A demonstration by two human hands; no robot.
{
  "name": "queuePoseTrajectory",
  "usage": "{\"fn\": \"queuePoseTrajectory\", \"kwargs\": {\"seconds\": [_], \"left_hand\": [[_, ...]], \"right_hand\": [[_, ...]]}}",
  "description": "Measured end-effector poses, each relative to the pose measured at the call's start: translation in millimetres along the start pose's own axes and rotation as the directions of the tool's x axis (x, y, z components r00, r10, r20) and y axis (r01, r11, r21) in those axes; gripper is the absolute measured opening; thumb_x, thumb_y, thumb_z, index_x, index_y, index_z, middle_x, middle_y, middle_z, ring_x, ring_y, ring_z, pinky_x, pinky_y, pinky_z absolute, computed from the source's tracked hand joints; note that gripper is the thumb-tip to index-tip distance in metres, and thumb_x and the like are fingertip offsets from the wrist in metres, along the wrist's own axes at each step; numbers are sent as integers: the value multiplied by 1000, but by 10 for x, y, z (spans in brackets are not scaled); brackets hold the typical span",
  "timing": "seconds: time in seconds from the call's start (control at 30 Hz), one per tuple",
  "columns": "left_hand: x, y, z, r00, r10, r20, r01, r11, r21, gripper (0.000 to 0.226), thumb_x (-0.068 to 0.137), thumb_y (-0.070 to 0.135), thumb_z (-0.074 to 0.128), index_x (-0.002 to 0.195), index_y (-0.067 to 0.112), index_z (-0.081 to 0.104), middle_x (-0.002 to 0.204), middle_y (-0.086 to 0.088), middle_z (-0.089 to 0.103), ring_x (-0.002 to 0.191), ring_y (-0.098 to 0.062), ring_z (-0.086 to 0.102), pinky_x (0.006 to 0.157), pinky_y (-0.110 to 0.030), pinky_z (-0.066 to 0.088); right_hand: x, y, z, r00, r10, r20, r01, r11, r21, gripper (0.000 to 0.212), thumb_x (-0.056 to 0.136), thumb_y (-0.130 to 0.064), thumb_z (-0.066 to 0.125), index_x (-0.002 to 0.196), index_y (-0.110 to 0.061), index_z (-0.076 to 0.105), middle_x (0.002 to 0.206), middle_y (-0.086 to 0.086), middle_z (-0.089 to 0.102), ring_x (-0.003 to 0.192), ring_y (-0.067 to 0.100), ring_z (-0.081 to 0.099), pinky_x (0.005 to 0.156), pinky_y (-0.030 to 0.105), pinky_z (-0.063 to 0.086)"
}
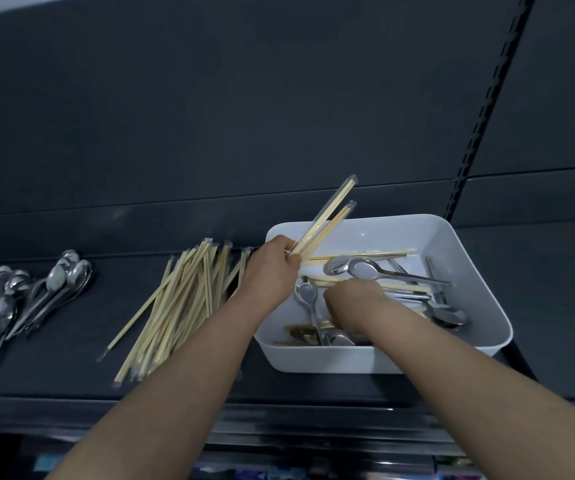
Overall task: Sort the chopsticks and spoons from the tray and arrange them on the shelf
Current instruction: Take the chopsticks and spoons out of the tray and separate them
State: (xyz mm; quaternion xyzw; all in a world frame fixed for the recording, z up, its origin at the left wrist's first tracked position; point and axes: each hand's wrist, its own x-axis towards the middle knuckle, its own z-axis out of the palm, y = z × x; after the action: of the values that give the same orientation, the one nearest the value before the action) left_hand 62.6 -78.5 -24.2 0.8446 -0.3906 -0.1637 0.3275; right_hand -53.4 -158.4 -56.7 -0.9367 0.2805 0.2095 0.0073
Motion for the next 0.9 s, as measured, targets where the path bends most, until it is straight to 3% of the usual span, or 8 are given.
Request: {"fn": "queuePoseTrajectory", "kwargs": {"seconds": [0.13,0.23,0.37,0.53,0.63,0.7,0.8,0.9], "left_hand": [[-15,30,-12,1000,13,-24,-13,1000,-19,9,96,20,52,103,19,59,94,-3,66,86,-26,65,83,-46,54],[-27,55,-51,994,49,-98,-57,995,-80,8,95,17,52,99,21,58,90,0,65,84,-23,64,81,-47,54],[-92,127,-159,941,111,-321,-181,964,-195,11,96,14,50,98,23,57,82,6,61,81,-21,63,77,-45,53],[-122,101,-381,881,30,-472,-202,927,-317,12,96,16,48,98,25,56,81,12,60,81,-17,61,79,-42,53],[-101,-115,-529,882,-41,-469,-146,924,-354,11,95,17,48,97,22,58,80,10,59,80,-18,60,80,-45,54],[-127,-303,-656,889,-74,-453,-95,936,-339,11,94,16,48,96,20,57,81,7,60,82,-22,61,79,-43,53],[-194,-675,-878,906,-125,-404,-5,952,-306,11,95,15,45,98,18,56,85,4,60,84,-21,60,76,-37,49],[-214,-1151,-1063,933,-200,-301,104,947,-305,9,96,16,46,97,15,55,90,-5,63,85,-28,62,79,-43,55]], "right_hand": [[-1,44,3,992,19,-124,-17,1000,24,30,89,-14,55,117,-19,63,120,5,62,114,25,56,80,29,41],[-49,161,-100,949,87,-302,-14,971,237,23,88,-22,57,110,-22,63,111,3,62,109,26,55,77,29,39],[-168,285,-295,883,231,-409,-3,874,487,11,85,-20,62,87,-31,61,94,-6,63,93,22,58,68,27,34],[-227,156,-586,824,360,-437,33,741,671,8,92,-27,58,95,-27,66,75,-6,61,72,21,56,64,29,40],[-235,-109,-737,785,391,-480,133,651,748,21,91,-26,60,111,-24,66,89,-3,67,81,21,61,72,32,48],[-187,-365,-807,795,376,-476,175,609,773,29,91,-24,60,120,-21,63,93,-1,67,88,22,63,76,32,49],[-21,-809,-878,840,303,-451,183,624,760,26,91,-24,61,116,-19,65,88,1,68,88,22,62,71,28,43],[195,-1241,-889,876,273,-398,135,653,745,19,91,-24,60,106,-15,69,94,6,70,93,25,62,75,31,48]]}}
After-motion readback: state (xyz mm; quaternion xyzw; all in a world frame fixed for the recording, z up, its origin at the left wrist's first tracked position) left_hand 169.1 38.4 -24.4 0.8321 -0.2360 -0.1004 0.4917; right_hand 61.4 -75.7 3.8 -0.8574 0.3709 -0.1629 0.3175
